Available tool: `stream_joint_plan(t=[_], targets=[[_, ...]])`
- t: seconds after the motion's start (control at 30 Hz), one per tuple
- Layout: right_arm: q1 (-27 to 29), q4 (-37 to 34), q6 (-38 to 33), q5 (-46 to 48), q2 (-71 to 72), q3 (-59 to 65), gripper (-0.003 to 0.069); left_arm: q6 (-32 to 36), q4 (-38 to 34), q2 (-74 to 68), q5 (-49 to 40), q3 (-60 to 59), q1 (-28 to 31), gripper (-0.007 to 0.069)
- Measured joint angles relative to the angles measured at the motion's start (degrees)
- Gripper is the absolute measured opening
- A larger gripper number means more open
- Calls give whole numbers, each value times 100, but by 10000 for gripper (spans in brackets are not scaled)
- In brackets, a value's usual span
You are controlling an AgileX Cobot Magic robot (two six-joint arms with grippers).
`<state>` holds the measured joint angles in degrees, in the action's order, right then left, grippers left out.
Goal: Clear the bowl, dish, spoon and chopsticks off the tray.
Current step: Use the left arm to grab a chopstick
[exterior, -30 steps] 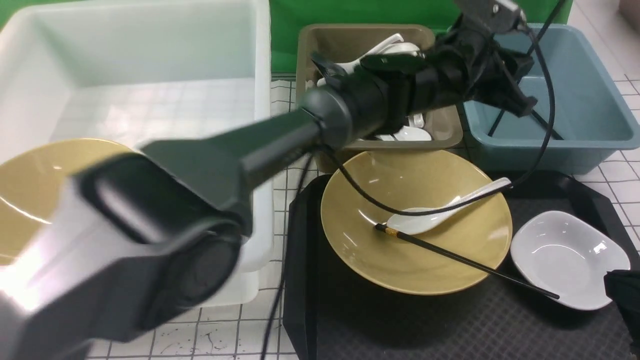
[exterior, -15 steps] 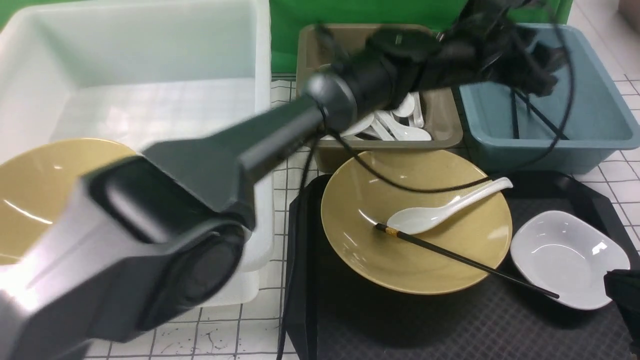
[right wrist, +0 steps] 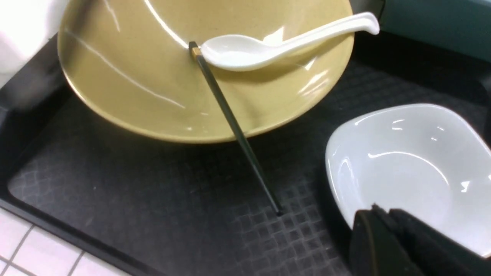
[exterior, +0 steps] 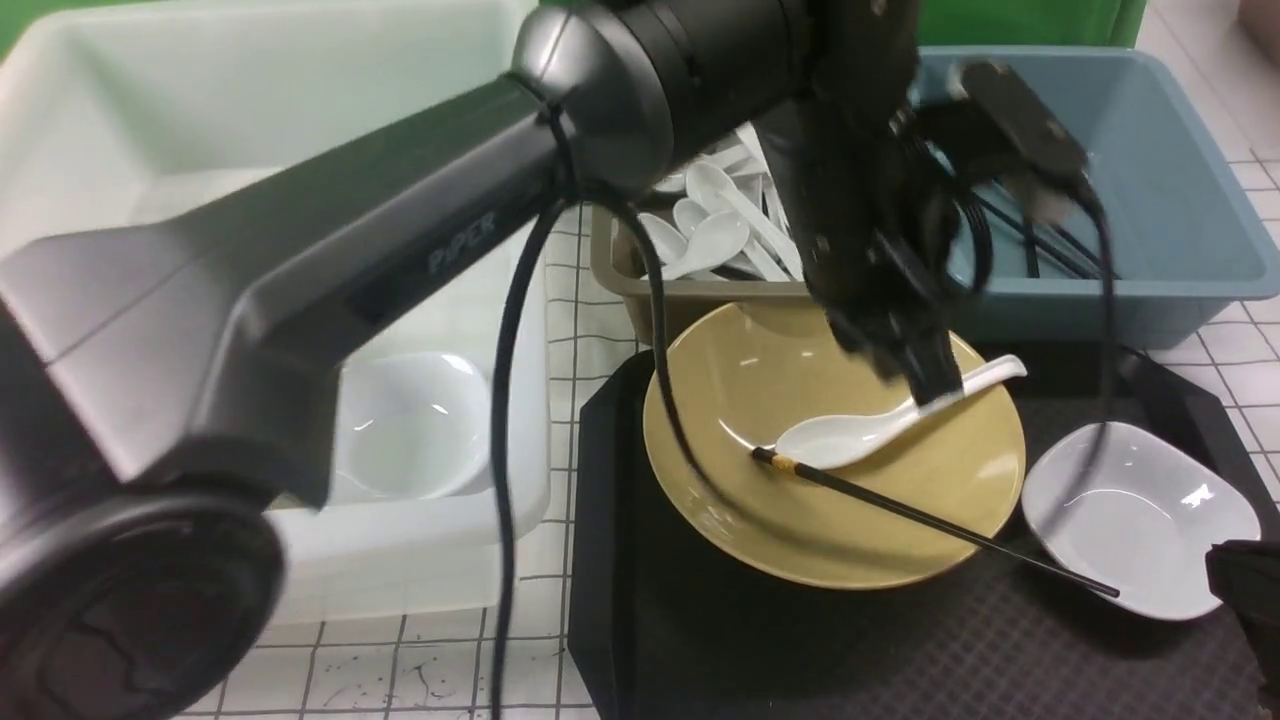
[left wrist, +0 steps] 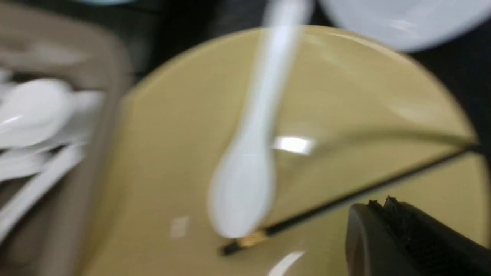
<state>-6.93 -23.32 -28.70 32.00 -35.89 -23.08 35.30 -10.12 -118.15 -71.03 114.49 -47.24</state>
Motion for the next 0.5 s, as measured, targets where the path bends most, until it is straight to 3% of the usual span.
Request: stream_joint_plan(t=[0.13,0.27,0.4,0.5], targets=[[0,0,0,-5,0,5,83,254,-24,71,110,-549,-18,-6],[0,-5,0,-5,0,5,87,318,253,31,829,-1095,70,23],[0,-5,0,-57,0,5,88,401,254,-6,1096,-1200,82,94],[0,-5,0,-91,0,5,89,616,231,-100,1133,-1198,82,198]])
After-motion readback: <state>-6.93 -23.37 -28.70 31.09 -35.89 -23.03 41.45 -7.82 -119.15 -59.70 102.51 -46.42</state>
